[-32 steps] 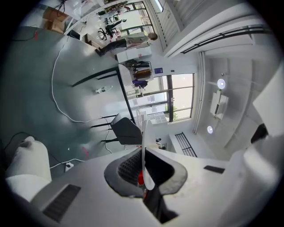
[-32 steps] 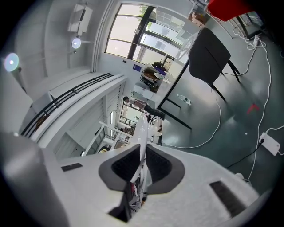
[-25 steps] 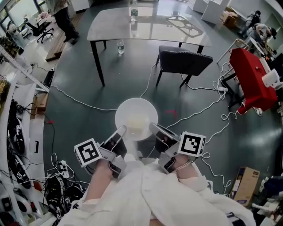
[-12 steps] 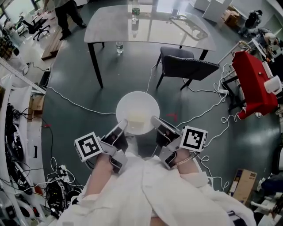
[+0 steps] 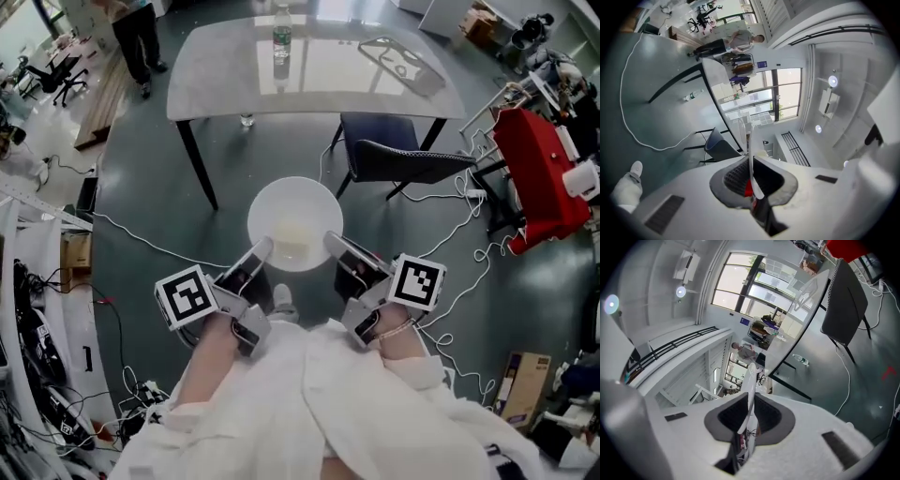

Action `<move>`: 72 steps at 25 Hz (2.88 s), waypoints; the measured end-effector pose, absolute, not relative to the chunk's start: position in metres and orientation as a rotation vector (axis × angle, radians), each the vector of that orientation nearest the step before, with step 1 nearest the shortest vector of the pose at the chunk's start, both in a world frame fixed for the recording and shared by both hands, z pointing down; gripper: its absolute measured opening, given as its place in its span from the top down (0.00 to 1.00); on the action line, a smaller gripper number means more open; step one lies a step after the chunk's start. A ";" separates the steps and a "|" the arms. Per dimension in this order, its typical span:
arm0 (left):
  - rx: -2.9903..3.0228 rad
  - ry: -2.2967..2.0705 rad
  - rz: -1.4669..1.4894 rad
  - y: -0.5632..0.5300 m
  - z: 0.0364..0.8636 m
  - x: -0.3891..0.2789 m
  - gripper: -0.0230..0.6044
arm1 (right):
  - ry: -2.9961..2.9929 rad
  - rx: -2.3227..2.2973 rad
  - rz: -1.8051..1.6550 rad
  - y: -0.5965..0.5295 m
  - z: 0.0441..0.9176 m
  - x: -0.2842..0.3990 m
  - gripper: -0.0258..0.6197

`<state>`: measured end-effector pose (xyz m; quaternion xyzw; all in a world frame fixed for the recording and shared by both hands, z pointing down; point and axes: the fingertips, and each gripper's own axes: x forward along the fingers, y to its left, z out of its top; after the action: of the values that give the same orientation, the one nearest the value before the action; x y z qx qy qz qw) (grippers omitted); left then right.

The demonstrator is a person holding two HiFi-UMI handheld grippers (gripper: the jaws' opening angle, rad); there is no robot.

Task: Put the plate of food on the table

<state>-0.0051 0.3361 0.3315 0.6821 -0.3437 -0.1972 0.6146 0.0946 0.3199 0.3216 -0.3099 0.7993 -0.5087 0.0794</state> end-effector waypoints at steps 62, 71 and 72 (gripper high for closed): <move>1.538 -0.903 -0.491 -0.015 0.339 -0.001 0.93 | 2.475 -0.791 -1.562 -0.048 0.325 0.090 0.92; 1.475 -0.931 -0.494 -0.030 0.350 -0.010 0.93 | 2.489 -0.779 -1.614 -0.068 0.333 0.079 0.92; 1.466 -0.933 -0.496 -0.032 0.351 -0.012 0.93 | 2.488 -0.779 -1.622 -0.070 0.335 0.078 0.92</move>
<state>-0.0121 -0.0321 0.3513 0.6374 -0.4054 -0.2154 0.6189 0.0776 -0.0696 0.3350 -0.2535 0.8098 -0.5279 0.0356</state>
